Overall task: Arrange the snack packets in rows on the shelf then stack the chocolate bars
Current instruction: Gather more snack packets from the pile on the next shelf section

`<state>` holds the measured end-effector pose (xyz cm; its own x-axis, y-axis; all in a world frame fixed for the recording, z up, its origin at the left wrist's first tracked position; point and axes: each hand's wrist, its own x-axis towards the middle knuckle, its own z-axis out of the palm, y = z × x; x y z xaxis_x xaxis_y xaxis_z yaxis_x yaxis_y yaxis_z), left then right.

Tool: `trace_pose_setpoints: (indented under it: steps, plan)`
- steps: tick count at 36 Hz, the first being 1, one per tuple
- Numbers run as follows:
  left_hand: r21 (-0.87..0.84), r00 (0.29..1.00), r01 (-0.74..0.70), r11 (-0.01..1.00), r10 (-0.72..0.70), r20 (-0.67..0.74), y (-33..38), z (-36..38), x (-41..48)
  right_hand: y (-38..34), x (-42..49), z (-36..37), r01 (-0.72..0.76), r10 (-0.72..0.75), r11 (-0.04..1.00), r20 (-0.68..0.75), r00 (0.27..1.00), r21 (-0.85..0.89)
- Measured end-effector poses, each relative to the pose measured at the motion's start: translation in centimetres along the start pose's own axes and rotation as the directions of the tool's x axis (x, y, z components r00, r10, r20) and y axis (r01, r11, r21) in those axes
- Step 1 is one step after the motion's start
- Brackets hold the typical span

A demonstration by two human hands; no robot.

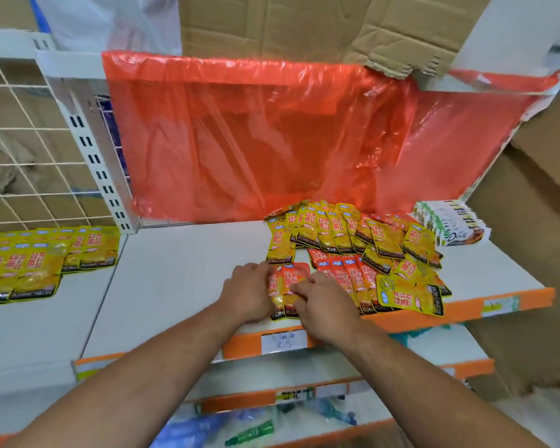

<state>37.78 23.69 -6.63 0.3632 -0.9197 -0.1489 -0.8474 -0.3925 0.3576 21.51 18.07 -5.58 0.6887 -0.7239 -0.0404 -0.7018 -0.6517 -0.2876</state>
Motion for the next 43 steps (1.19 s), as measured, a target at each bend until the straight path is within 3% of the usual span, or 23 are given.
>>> trace_pose_setpoints:
  steps: [3, 10, 19, 24, 31, 36, 43]
  plan:
    - [-0.013, 0.992, 0.124, 0.992, -0.125, -0.004, -0.6, 0.4, 0.0, -0.8, 0.0, 0.3, -0.023, 0.024, 0.996, -0.011, 1.000, 0.086]
    - [-0.166, 0.920, 0.338, 0.926, -0.363, -0.148, -0.5, 1.8, -1.5, -2.9, 0.6, 0.5, -0.259, 0.263, 0.957, -0.008, 0.965, 0.129]
    - [-0.189, 0.913, 0.373, 0.908, -0.396, -0.102, 0.4, 1.2, -1.3, -2.7, 1.2, 1.0, -0.344, 0.346, 0.926, 0.014, 0.938, 0.156]
    - [-0.365, 0.881, 0.424, 0.829, -0.471, -0.044, 0.6, 0.9, -1.3, -1.5, 1.8, 1.2, -0.375, 0.372, 0.904, 0.055, 0.927, 0.205]
    - [-0.593, 0.877, 0.358, 0.721, -0.477, -0.051, -0.3, 1.0, -1.6, -1.1, 1.5, 1.7, -0.346, 0.356, 0.896, 0.014, 0.934, 0.280]
    - [-0.584, 0.887, 0.382, 0.716, -0.462, 0.013, -0.3, 1.1, -1.3, -1.2, 1.0, 2.2, -0.319, 0.341, 0.909, -0.037, 0.939, 0.268]
    - [-0.541, 0.897, 0.357, 0.761, -0.440, -0.027, -0.4, 1.2, -1.4, -1.2, 1.0, 2.2, -0.310, 0.331, 0.918, -0.048, 0.942, 0.246]
